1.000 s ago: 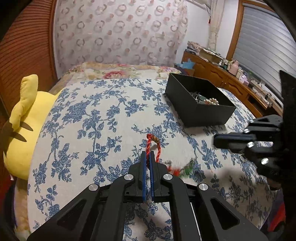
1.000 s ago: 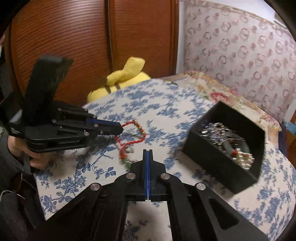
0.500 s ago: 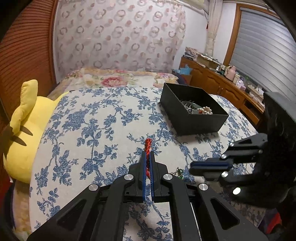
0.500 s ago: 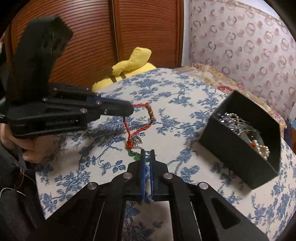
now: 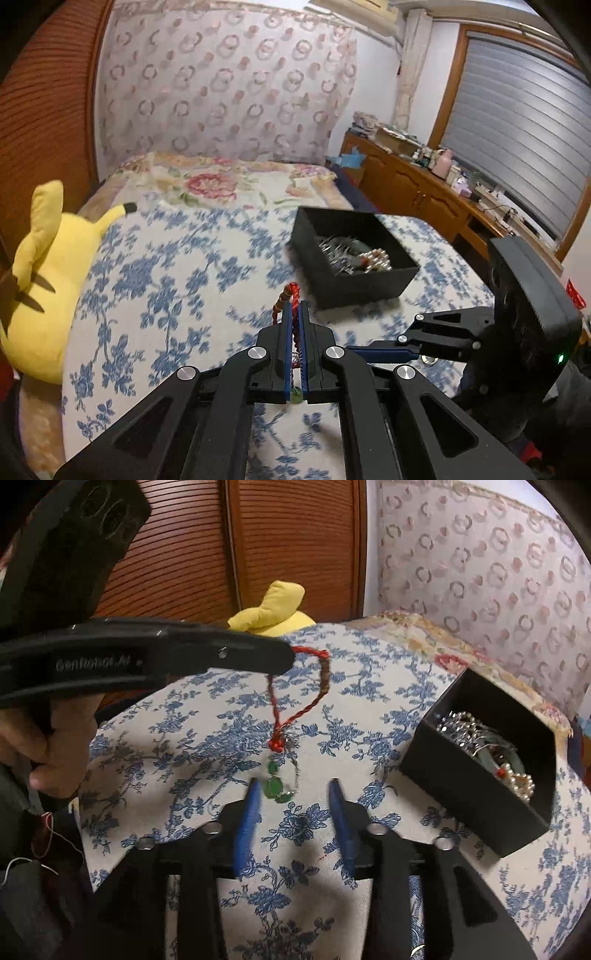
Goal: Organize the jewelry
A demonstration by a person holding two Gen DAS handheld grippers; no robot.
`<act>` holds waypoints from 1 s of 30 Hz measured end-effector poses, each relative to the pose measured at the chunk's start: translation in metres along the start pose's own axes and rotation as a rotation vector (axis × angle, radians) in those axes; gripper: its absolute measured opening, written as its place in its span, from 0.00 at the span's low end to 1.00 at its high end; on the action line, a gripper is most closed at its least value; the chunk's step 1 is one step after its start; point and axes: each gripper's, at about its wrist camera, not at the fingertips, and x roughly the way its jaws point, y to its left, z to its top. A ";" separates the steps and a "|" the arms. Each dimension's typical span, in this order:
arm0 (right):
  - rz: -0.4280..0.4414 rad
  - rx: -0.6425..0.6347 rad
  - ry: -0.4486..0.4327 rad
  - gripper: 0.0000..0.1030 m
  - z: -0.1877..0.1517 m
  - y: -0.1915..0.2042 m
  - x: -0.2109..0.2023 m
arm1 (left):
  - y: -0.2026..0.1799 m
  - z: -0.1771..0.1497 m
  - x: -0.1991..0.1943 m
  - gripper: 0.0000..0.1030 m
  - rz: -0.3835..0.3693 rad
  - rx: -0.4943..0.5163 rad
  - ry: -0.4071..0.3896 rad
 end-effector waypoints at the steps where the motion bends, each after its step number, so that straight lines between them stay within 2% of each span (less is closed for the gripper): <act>1: -0.002 -0.004 -0.004 0.53 0.000 0.001 -0.002 | -0.004 0.002 -0.002 0.02 -0.004 0.006 -0.007; 7: -0.002 0.027 -0.018 0.54 -0.003 -0.008 -0.006 | -0.022 0.014 -0.008 0.02 -0.034 0.034 -0.028; 16: 0.047 0.112 -0.053 0.53 0.002 -0.025 0.001 | -0.038 0.027 -0.018 0.02 -0.055 0.063 -0.060; 20: 0.065 0.110 -0.010 0.53 0.004 -0.024 0.016 | -0.035 0.027 -0.018 0.02 -0.031 0.066 -0.065; 26: 0.025 0.055 0.057 0.53 0.006 -0.012 0.037 | -0.012 0.019 -0.017 0.02 0.006 0.027 -0.058; 27: 0.009 0.043 0.068 0.52 0.007 -0.010 0.040 | -0.008 0.018 -0.017 0.02 0.011 0.021 -0.057; 28: -0.009 0.032 0.085 0.44 0.008 -0.008 0.045 | -0.004 0.016 -0.017 0.02 0.016 0.016 -0.056; 30: -0.036 0.016 0.096 0.35 0.009 -0.006 0.048 | 0.004 0.013 -0.018 0.02 0.028 0.005 -0.053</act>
